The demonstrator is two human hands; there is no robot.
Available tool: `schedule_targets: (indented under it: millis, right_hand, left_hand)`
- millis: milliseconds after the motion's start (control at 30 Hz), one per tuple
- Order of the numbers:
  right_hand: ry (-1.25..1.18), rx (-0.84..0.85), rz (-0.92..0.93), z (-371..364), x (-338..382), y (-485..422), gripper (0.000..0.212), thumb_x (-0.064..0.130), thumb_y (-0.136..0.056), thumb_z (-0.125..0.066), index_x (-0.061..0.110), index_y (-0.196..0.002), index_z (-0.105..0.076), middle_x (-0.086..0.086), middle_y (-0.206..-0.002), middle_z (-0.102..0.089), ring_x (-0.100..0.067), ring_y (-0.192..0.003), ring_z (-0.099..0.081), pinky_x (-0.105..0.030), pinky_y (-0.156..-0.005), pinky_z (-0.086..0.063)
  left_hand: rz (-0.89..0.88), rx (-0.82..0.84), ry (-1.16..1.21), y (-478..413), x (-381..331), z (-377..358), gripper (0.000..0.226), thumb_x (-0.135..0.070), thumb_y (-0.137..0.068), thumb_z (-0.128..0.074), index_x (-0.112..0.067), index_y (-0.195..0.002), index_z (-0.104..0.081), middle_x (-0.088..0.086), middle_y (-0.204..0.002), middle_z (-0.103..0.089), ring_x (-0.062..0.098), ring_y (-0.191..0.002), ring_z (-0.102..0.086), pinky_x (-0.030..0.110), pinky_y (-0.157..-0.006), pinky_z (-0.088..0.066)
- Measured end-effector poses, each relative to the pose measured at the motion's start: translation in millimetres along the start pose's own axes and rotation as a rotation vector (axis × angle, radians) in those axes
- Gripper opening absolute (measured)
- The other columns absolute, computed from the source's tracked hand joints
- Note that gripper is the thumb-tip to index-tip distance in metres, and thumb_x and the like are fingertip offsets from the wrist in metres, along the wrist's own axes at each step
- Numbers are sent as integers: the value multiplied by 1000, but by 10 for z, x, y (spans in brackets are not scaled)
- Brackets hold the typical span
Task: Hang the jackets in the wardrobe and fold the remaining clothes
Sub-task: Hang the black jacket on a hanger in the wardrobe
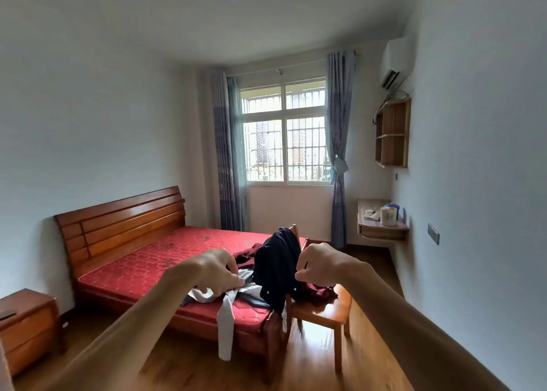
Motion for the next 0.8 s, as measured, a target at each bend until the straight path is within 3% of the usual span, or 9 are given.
schedule_targets:
  millis: [467,800]
  right_hand:
    - [-45,7,17,175,-461,61,20,19,-92,-67,9,-108,-75,-8,-106,-73,-22,-94,-71,-35,-83,-61]
    - [-55,20,23,18,-444,-280,19,16,-93,-64,6,-105,-74,-10,-106,-73,-24,-97,-72,-41,-85,-61]
  left_hand:
    - [-24,37,-29,-271,-559,-222,32,-42,-93,-65,-19,-116,-68,4,-103,-74,15,-85,-75,29,-74,-62]
    - [-73,49,-7,-560,-544,-198,32,-40,-94,-65,-19,-119,-66,1,-95,-72,13,-80,-73,23,-61,-55]
Point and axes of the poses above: each hand's wrist, its own y-axis away from the middle knuckle, its own z-axis out of the back of the hand, x = y × z, the point moved 2 cm from there along -y, towards the middle knuckle
